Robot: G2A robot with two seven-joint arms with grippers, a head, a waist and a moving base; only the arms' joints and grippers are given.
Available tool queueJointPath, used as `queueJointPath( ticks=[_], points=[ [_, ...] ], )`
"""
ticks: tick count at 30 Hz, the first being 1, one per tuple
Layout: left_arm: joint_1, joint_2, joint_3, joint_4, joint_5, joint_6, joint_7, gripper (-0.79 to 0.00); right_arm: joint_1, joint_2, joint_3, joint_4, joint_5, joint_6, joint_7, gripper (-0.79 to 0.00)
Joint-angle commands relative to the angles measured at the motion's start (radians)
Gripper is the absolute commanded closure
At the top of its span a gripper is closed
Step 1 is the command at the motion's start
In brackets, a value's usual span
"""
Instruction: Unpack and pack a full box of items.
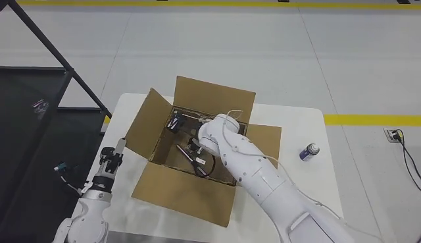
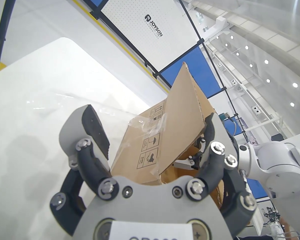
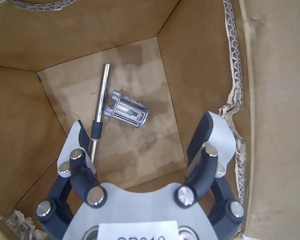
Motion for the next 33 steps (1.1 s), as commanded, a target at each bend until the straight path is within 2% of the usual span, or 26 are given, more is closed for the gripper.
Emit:
queueJointPath(
  ticks=[1, 6, 13, 27, 30, 33],
  points=[
    [0.001, 0.0, 0.002, -0.001, 0.0, -0.002, 0.001, -0.785, -0.012, 0.0, -0.016, 0.0, -0.033, -0.008, -0.006, -0.785],
    [0.004, -0.001, 0.006, -0.007, -0.001, -0.004, 0.002, -0.785, 0.0, -0.017, -0.118, 0.019, -0.187, -0.109, -0.057, -0.785],
    [0.012, -0.002, 0.011, -0.023, 0.003, -0.005, 0.003, -0.785, 0.031, -0.068, -0.219, 0.134, -0.305, -0.143, -0.169, -0.785],
    [0.023, -0.004, 0.012, -0.04, -0.003, -0.01, 0.009, -0.785, 0.077, -0.181, -0.257, 0.389, -0.277, -0.105, -0.264, -0.785],
    [0.023, -0.005, 0.014, -0.039, -0.005, -0.011, 0.009, -0.785, 0.076, -0.197, -0.253, 0.422, -0.261, -0.084, -0.283, -0.72],
    [0.023, -0.005, 0.014, -0.038, -0.007, -0.013, 0.008, -0.785, 0.077, -0.209, -0.244, 0.449, -0.24, -0.041, -0.293, -0.563]
  ],
)
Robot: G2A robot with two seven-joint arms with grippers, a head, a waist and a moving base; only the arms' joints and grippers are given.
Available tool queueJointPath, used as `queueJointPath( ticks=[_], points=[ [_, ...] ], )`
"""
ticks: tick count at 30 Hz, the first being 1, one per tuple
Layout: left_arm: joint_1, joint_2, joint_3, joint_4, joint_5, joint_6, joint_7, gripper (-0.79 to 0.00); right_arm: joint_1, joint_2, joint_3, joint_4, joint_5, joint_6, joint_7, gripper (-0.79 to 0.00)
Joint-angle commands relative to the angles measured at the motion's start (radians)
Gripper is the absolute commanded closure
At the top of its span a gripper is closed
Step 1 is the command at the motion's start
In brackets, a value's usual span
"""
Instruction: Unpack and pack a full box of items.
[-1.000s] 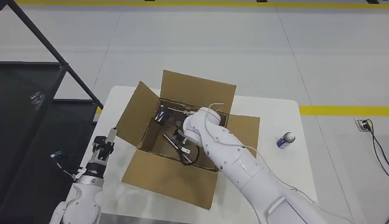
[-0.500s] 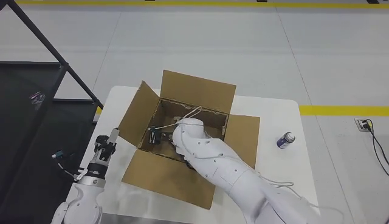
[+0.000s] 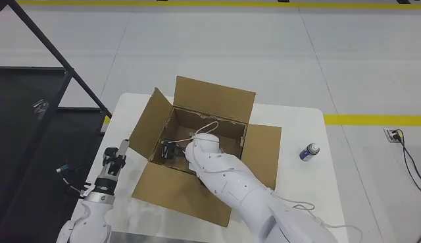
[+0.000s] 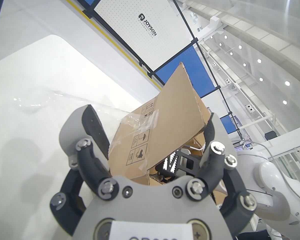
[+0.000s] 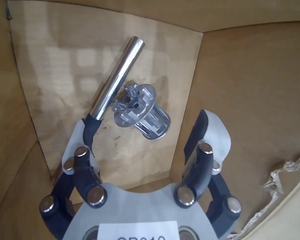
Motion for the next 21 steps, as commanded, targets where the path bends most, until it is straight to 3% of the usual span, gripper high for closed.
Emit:
queueJointPath(
  ticks=[1, 2, 4, 10, 15, 20, 21],
  points=[
    [0.0, 0.0, 0.001, 0.001, -0.001, -0.002, 0.0, -0.785, -0.001, -0.008, 0.01, 0.016, 0.022, 0.033, -0.005, -0.508],
    [0.0, 0.0, 0.001, 0.002, -0.003, -0.001, -0.001, -0.785, -0.001, -0.011, 0.014, 0.022, 0.032, 0.042, -0.003, -0.526],
    [-0.001, -0.001, 0.002, 0.003, -0.004, -0.002, -0.001, -0.785, -0.001, -0.017, 0.021, 0.031, 0.05, 0.045, 0.0, -0.376],
    [-0.001, -0.001, 0.003, 0.003, -0.003, -0.003, -0.002, -0.785, -0.001, -0.018, 0.022, 0.034, 0.052, 0.04, -0.002, -0.388],
    [-0.001, -0.001, 0.001, 0.005, -0.003, -0.003, -0.001, -0.785, -0.002, -0.018, 0.033, 0.047, 0.076, 0.041, 0.008, -0.332],
    [-0.005, 0.0, -0.004, 0.016, -0.005, -0.014, -0.007, -0.785, 0.025, -0.02, 0.067, 0.059, 0.146, 0.029, 0.085, -0.034],
    [-0.005, 0.0, -0.004, 0.017, -0.005, -0.015, -0.007, -0.785, 0.028, -0.02, 0.068, 0.061, 0.147, 0.026, 0.093, -0.009]
  ],
)
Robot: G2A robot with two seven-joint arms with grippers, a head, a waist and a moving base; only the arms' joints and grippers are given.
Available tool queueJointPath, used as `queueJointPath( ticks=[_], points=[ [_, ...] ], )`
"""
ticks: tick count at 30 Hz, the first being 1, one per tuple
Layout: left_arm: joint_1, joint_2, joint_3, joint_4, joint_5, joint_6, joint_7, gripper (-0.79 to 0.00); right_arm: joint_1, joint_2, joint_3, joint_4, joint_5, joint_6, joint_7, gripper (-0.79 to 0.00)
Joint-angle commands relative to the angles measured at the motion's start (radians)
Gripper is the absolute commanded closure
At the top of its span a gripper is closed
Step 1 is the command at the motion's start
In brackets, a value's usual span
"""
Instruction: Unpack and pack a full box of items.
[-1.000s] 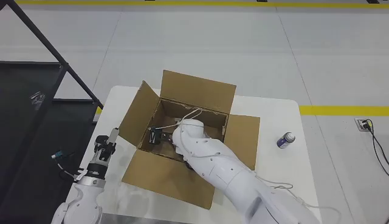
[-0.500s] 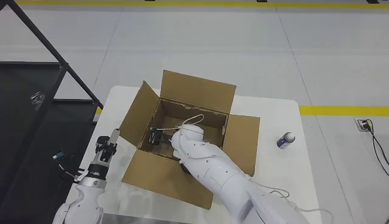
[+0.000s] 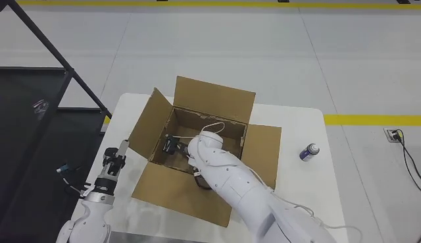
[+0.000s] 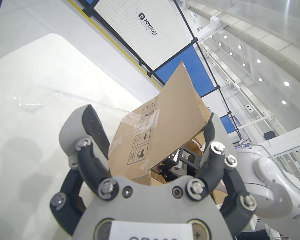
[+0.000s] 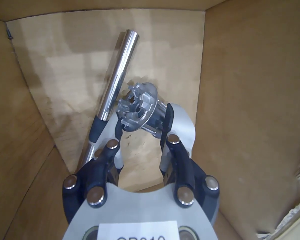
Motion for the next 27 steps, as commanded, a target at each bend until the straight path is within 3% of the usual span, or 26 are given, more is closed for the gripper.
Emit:
queueJointPath(
  ticks=[1, 13, 27],
  points=[
    [-0.001, 0.0, 0.0, 0.001, -0.002, -0.002, 0.0, -0.785, 0.005, 0.001, 0.002, 0.002, 0.002, -0.003, 0.014, 0.0],
    [0.0, 0.0, 0.002, 0.0, 0.003, -0.011, -0.003, -0.785, 0.024, 0.003, 0.007, -0.004, 0.005, -0.015, 0.049, 0.0],
    [-0.001, -0.002, 0.011, -0.008, 0.014, -0.007, -0.001, -0.785, 0.031, 0.028, 0.033, -0.024, 0.027, -0.01, -0.061, 0.0]
  ],
)
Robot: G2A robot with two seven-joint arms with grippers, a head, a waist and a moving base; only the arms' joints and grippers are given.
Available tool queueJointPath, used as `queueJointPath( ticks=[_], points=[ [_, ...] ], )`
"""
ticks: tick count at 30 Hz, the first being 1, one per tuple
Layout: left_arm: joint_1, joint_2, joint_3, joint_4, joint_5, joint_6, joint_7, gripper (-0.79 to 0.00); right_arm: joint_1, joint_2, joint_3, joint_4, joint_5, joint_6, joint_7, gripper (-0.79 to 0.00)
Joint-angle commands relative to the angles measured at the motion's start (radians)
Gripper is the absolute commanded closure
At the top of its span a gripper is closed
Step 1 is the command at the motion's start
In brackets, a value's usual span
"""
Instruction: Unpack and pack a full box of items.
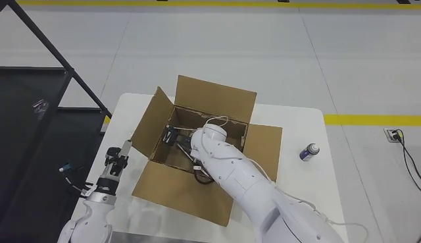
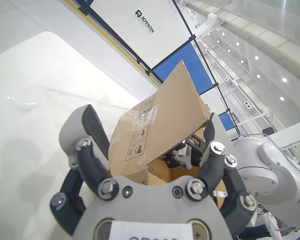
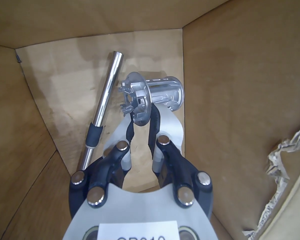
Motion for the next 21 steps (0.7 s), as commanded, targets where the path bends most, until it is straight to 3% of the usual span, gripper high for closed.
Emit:
queueJointPath(
  ticks=[1, 14, 21],
  points=[
    [0.0, 0.0, 0.001, -0.001, 0.001, 0.001, 0.001, -0.785, -0.001, 0.005, 0.004, -0.008, 0.003, -0.01, -0.014, 0.0],
    [0.0, -0.001, 0.004, -0.002, 0.008, 0.006, 0.006, -0.785, -0.055, 0.063, 0.021, -0.11, -0.03, -0.003, -0.099, 0.0],
    [0.003, -0.002, 0.002, -0.004, 0.01, 0.006, 0.01, -0.785, -0.173, 0.139, 0.051, -0.366, -0.115, 0.074, -0.088, 0.0]
  ],
)
